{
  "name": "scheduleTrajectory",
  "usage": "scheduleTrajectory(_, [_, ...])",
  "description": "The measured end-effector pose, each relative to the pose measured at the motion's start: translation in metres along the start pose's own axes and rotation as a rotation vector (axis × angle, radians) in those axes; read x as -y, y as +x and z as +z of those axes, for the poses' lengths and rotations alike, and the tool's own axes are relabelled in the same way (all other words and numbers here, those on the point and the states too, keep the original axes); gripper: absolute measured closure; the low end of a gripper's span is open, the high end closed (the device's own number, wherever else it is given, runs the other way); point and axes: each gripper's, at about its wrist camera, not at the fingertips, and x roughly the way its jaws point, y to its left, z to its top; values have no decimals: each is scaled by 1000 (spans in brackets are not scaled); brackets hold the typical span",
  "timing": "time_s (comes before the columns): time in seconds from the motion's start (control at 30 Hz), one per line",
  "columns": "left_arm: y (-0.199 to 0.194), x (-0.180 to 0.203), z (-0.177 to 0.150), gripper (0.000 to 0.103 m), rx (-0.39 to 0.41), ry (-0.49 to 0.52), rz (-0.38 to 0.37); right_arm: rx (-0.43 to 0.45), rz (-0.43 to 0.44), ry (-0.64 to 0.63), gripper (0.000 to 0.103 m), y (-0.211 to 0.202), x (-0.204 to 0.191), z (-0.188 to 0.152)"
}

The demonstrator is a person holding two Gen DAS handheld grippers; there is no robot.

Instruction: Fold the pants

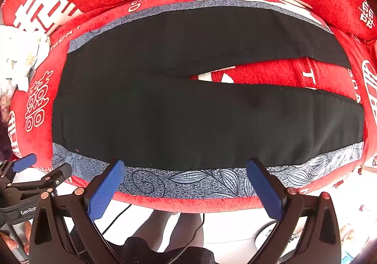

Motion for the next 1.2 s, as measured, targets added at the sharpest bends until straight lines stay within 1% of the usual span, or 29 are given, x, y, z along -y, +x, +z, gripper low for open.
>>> scheduleTrajectory(0.33, [4,-7,-3,0,-3,-6,-6,-3,-2,-2,0,4,-3,0])
scheduleTrajectory(0.53, [8,-16,-2,0,14,-33,-47,-8,4,0,0,9,-5,-1])
scheduleTrajectory(0.7, [14,-26,-2,0,31,-50,-66,-11,12,5,0,15,-7,-2])
scheduleTrajectory(0.8, [18,-32,-2,0,46,-54,-83,-14,33,13,0,18,-6,-2])
scheduleTrajectory(0.87, [20,-35,-2,0,53,-55,-94,-8,65,23,0,19,-5,-2])
scheduleTrajectory(1.1, [28,-43,-4,0,50,-65,-94,-7,78,43,0,22,0,-7])
scheduleTrajectory(1.2, [28,-43,-5,0,58,-65,-112,2,119,50,0,20,1,-9])
